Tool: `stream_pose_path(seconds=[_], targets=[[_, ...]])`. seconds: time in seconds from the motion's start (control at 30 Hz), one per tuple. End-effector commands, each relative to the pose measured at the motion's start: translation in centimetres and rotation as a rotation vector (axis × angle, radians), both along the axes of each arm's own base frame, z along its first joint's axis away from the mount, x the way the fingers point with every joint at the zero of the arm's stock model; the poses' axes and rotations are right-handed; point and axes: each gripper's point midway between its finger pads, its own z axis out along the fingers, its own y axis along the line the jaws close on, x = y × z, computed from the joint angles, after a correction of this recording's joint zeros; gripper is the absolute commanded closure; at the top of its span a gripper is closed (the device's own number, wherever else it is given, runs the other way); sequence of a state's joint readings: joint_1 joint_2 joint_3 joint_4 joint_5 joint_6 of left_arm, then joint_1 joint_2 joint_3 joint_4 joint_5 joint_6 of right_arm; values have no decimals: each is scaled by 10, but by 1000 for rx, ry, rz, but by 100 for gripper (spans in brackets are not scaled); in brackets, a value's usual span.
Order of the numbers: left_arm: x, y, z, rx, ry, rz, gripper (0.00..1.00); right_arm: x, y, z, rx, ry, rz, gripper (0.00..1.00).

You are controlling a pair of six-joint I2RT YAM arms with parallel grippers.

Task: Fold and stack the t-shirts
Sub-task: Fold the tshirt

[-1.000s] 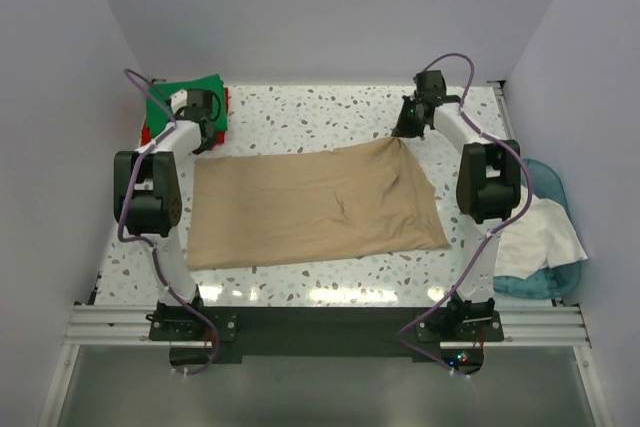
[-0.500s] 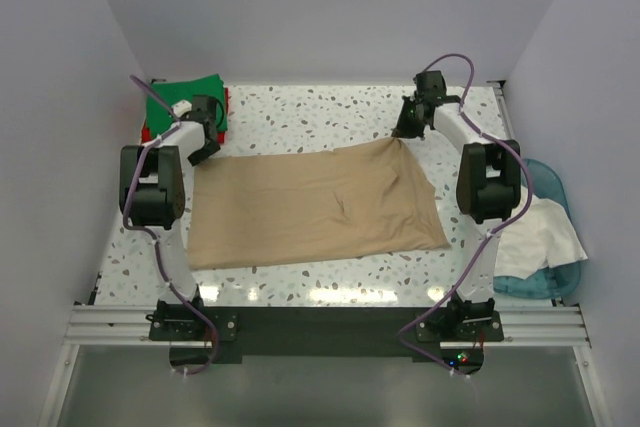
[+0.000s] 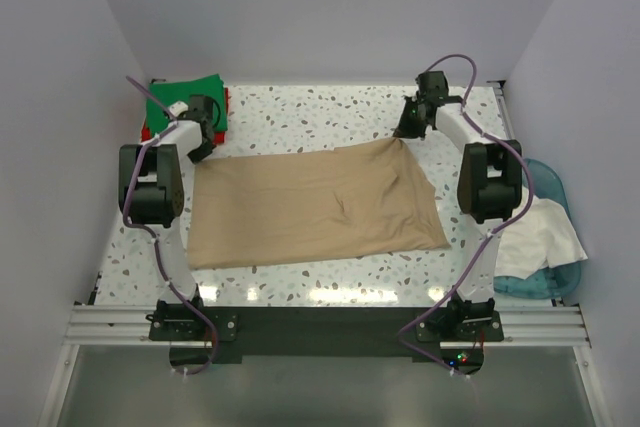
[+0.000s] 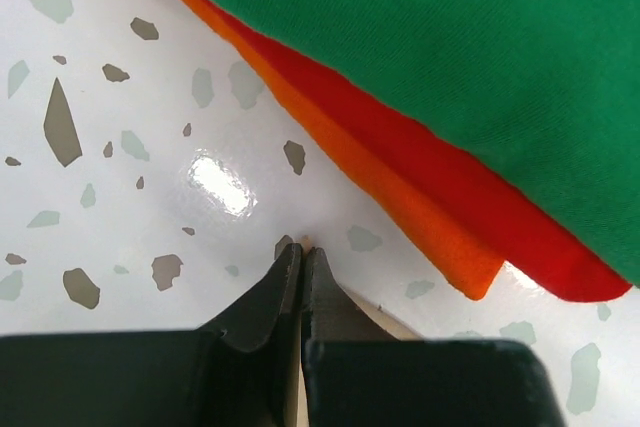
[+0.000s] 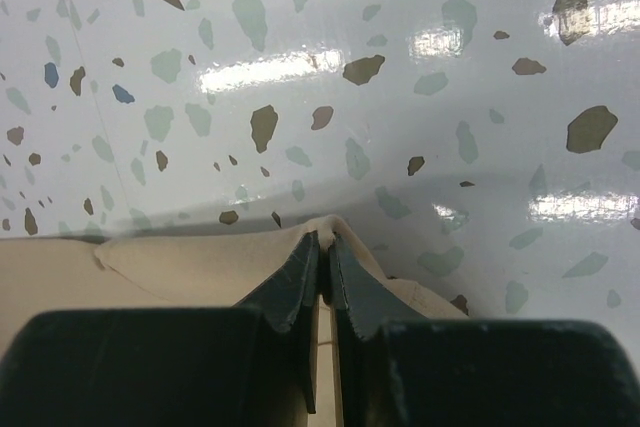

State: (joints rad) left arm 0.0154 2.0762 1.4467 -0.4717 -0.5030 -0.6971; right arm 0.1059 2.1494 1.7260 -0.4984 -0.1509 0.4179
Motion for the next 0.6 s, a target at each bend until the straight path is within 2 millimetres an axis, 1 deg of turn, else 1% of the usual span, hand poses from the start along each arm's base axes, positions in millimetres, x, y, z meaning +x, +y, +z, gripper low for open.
stream_pose_path(seconds=[0.0, 0.1, 0.13, 0.17, 0.2, 0.33, 0.37, 0.57], targets=[[17, 6, 18, 13, -58, 1, 100, 8, -9, 21, 12, -63, -8, 94], [25, 2, 27, 0, -91, -25, 100, 11, -13, 31, 44, -91, -34, 96], [28, 1, 35, -1, -113, -31, 100, 12, -14, 33, 54, -97, -40, 96], [30, 1, 37, -5, -123, -37, 100, 14, -15, 39, 68, -115, -43, 96], [36, -2, 45, -11, -153, -56, 100, 15, -17, 40, 78, -118, -53, 97], [49, -6, 63, -16, -215, -98, 100, 17, -19, 49, 104, -143, -67, 97], [52, -6, 66, -18, -229, -104, 100, 17, -19, 48, 107, -147, -68, 98], [61, -10, 85, -24, -293, -139, 100, 15, -23, 58, 129, -175, -83, 98]])
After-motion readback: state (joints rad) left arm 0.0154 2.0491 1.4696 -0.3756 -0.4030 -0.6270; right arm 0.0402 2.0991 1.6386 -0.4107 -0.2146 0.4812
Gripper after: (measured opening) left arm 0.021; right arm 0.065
